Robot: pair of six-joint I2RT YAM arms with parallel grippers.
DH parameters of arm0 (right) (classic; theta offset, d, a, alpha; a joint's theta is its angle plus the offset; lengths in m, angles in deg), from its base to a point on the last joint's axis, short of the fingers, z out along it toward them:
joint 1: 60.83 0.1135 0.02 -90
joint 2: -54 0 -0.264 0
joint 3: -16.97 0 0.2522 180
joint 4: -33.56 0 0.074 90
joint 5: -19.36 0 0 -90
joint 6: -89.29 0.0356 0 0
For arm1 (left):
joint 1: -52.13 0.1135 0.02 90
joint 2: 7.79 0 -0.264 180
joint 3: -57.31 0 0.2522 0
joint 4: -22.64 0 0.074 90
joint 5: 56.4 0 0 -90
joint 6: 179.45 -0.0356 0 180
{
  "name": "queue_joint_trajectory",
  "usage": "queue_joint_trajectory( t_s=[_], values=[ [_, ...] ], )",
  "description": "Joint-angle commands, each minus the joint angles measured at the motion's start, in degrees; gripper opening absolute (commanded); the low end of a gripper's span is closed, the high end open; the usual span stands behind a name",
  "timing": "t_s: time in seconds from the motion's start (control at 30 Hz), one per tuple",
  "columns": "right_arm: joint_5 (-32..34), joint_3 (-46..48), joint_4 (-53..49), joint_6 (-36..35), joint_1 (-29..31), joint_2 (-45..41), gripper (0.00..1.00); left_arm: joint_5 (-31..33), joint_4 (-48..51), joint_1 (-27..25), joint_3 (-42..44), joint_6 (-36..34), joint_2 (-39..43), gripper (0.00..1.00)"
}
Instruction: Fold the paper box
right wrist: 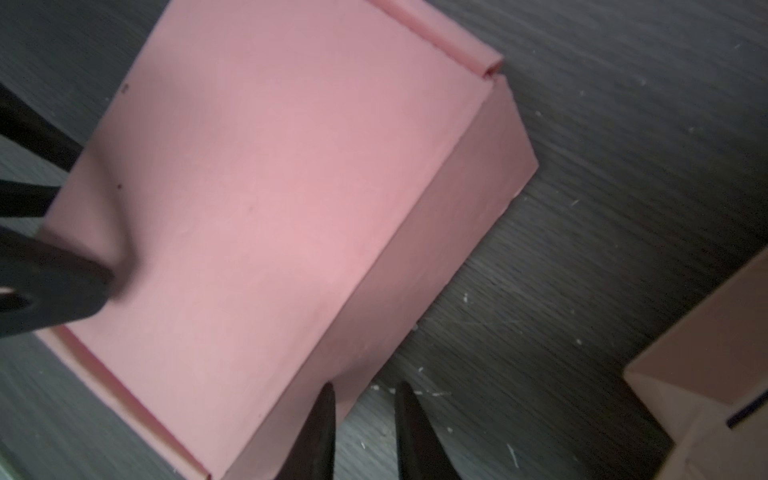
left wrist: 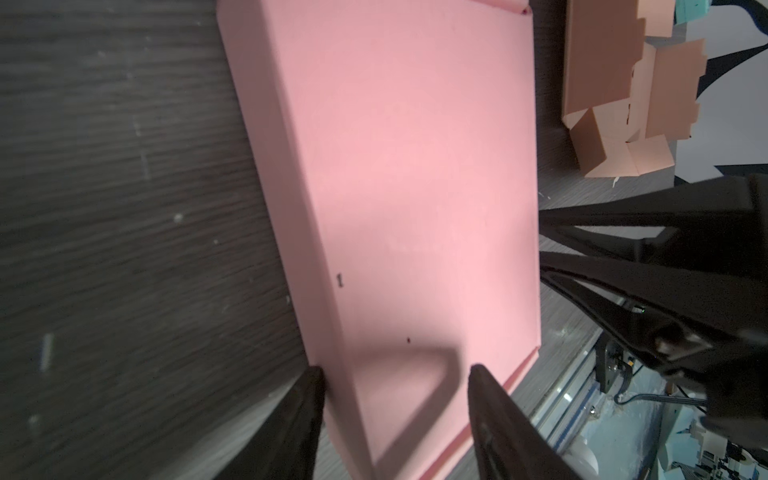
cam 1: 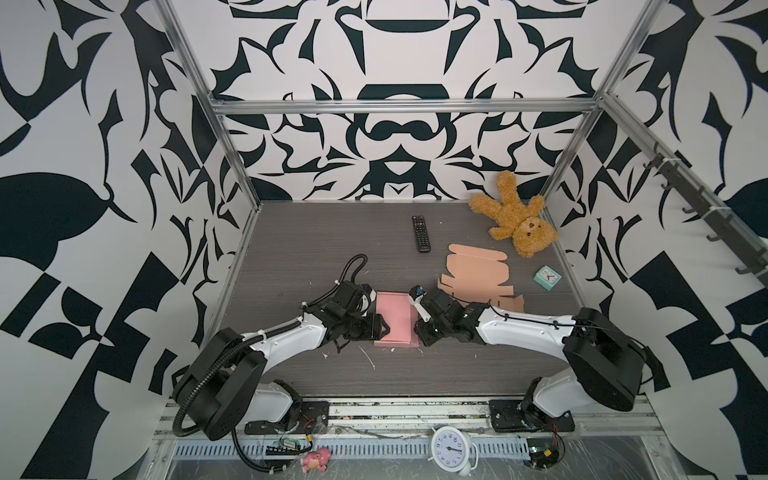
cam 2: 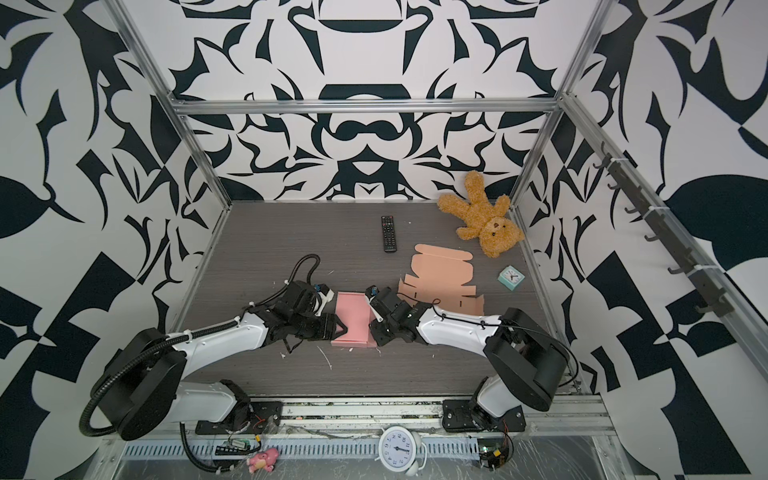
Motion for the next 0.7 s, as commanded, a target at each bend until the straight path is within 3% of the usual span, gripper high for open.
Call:
queue_joint_trajectory(
  t_s=[0.0, 0.67],
  values=[
    [-1.23, -2.78, 2.81, 0.83, 1.33, 0.96, 0.27, -0.76, 0.00, -0.25, 0.92, 0.43, 2.10, 0.58],
    [-2.92, -4.60, 6.47, 2.75, 4.26, 4.20, 0.27, 0.17, 0.40, -0.25, 2.96, 1.66, 5.38, 0.56]
  ],
)
